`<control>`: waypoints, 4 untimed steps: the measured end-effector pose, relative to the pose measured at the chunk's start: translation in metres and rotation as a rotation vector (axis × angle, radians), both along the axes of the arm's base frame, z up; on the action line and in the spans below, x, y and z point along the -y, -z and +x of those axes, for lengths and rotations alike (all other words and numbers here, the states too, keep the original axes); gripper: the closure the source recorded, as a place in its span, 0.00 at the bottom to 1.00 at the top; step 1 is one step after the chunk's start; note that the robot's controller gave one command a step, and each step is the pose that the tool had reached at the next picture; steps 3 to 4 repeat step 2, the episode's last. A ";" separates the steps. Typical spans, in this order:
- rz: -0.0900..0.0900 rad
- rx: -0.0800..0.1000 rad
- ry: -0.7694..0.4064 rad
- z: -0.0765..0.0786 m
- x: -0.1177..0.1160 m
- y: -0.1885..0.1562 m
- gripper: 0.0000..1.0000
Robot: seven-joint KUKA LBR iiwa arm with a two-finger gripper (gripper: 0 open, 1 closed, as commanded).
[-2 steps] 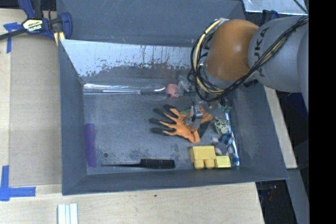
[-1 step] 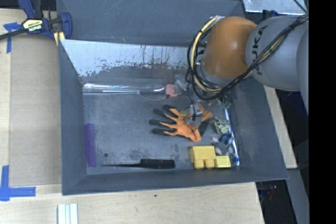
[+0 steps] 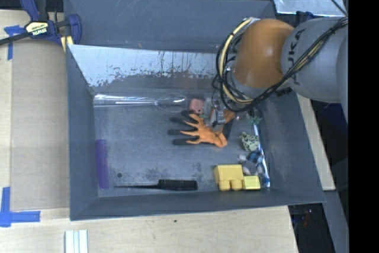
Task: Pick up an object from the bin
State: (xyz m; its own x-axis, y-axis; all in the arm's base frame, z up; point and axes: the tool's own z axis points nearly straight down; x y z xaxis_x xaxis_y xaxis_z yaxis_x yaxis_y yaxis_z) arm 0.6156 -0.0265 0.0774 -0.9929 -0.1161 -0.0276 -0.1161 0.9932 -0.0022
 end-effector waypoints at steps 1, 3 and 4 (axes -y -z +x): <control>0.000 0.000 0.000 0.000 0.000 0.000 1.00; 0.000 -0.007 0.000 -0.003 0.000 -0.014 1.00; 0.000 -0.007 0.000 -0.003 0.000 -0.014 1.00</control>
Offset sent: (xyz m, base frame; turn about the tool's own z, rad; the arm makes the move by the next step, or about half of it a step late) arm 0.0000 -0.0001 0.0575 0.0000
